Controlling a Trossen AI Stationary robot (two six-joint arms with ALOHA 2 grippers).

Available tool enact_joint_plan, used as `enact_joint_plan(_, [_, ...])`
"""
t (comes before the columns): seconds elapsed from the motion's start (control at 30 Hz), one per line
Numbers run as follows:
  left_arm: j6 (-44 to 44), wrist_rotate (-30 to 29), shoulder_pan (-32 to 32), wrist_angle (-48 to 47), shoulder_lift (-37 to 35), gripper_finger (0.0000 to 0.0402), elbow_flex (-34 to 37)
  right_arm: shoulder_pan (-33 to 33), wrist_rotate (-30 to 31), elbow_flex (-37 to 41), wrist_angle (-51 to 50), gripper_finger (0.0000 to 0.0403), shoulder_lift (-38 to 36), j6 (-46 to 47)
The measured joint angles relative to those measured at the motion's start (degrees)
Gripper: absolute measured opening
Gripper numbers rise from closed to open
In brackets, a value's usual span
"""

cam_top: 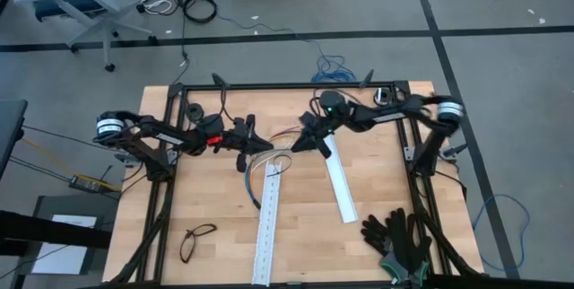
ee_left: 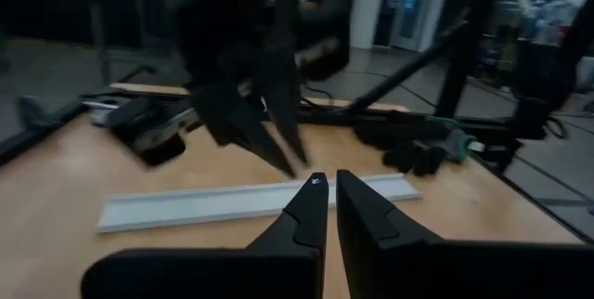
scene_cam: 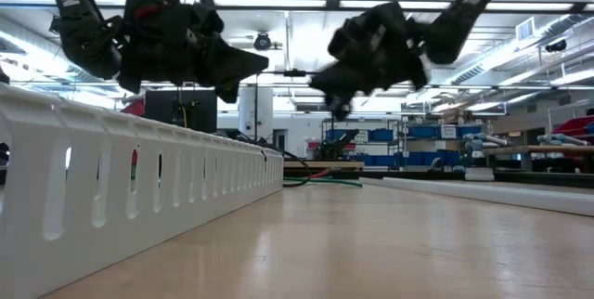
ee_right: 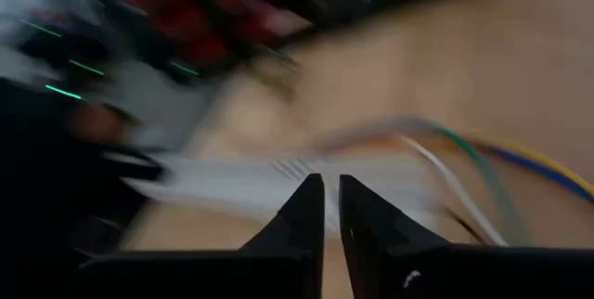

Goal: Ziptie cables
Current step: Wrap the cable wire in the zip tie

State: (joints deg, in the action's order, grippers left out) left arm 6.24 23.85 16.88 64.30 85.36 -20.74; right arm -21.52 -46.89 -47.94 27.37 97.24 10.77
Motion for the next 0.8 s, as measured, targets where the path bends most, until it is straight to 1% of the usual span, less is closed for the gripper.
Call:
enact_joint_plan(0.03, [0.01,-0.85,0.0,-0.03,-0.87,0.0,0.69,0.04,5.06,0.74,-6.29,0.0016,-2.78,-3.54])
enact_joint_plan(0.1, [0.04,-3.08,0.0,-0.26,-3.03,0.0,2.09,1.01,19.12,1.94,-19.8,0.0009,-7.68,-9.32])
enact_joint_plan(0.17, [0.04,-5.3,-0.14,-1.75,-5.6,0.0,3.08,3.39,33.87,3.04,-30.82,0.0003,-11.47,-11.72])
enact_joint_plan(0.2, [0.03,-6.85,-0.38,-3.55,-6.76,0.0,3.16,4.84,39.75,3.61,-34.36,0.0002,-12.79,-12.05])
enact_joint_plan(0.23, [0.04,-8.32,-0.67,-6.36,-8.09,0.0,3.25,6.38,43.67,4.39,-36.03,0.0001,-13.76,-12.13])
enact_joint_plan(0.27, [-0.01,-9.86,-1.13,-9.76,-9.48,0.0,3.25,7.72,46.19,5.28,-36.23,0.0001,-14.38,-11.82])
enact_joint_plan(0.33, [-1.23,-13.6,-2.52,-17.43,-11.31,0.0,2.06,10.22,47.37,6.91,-33.79,0.0002,-14.35,-10.69])
enact_joint_plan(0.37, [-1.91,-16.01,-3.41,-21.53,-12.36,0.0,1.35,11.41,47.31,7.61,-31.04,0.0004,-13.81,-10.52])
enact_joint_plan(0.43, [-3.68,-20.52,-5.4,-29.04,-13.71,0.0,-0.39,13.73,47.16,8.87,-22.64,0.0008,-11.73,-10.84])
enact_joint_plan(0.5, [-5.6,-24.33,-7.39,-33.34,-14.22,0.0,-2.29,15.45,47.18,9.86,-14.39,0.0013,-8.8,-12.57])
enact_joint_plan(0.57, [-6.78,-26.17,-9.06,-35.34,-14.29,0.0,-3.92,16.57,47.24,9.87,-8.17,0.0021,-5.32,-14.32])
enact_joint_plan(0.67, [-7.6,-27.43,-11.01,-37.86,-14.31,0.0,-5.74,17.41,47.1,9.36,-1.88,0.0034,-0.48,-15.83])
enact_joint_plan(0.8, [-7.55,-29.16,-12.83,-41.35,-14.3,0.0,-6.8,18.89,46.9,8.32,2.46,0.0061,4.59,-16.24])
